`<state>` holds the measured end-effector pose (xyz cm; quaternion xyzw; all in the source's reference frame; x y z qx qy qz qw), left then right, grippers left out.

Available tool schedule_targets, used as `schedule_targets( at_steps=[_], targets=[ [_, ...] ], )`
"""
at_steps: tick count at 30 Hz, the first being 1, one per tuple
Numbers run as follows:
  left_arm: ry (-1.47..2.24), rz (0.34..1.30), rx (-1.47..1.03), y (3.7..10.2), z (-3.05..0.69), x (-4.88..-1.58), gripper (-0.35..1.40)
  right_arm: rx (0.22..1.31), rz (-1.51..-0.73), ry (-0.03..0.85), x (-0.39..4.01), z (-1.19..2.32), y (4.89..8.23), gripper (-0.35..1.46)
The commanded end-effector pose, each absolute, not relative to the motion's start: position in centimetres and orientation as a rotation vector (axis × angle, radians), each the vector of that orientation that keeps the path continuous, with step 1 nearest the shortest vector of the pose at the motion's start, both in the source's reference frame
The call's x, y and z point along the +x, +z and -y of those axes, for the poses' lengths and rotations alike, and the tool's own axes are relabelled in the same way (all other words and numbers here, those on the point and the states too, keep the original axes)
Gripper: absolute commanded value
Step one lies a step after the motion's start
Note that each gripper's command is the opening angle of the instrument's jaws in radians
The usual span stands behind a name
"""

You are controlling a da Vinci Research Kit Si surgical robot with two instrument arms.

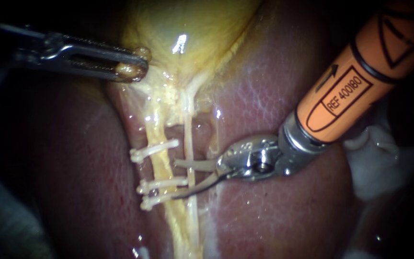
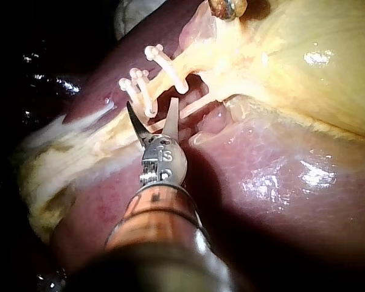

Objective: Go to the cutting position left tube

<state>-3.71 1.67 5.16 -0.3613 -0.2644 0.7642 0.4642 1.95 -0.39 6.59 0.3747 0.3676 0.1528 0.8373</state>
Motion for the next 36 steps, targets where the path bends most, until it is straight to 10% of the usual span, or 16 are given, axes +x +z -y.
schedule_targets(
  at_steps=[1,36],
  targets=[
    [1.878,0.650,-0.888,5.15,-1.67,-3.71,-0.35,0.794,-0.778,0.322,1.94,0.39,6.61,1.26],
    [1.877,0.649,-0.887,5.14,-1.66,-3.72,-0.35,0.938,-1.109,0.266,2.80,0.48,6.64,1.26]
  ],
)
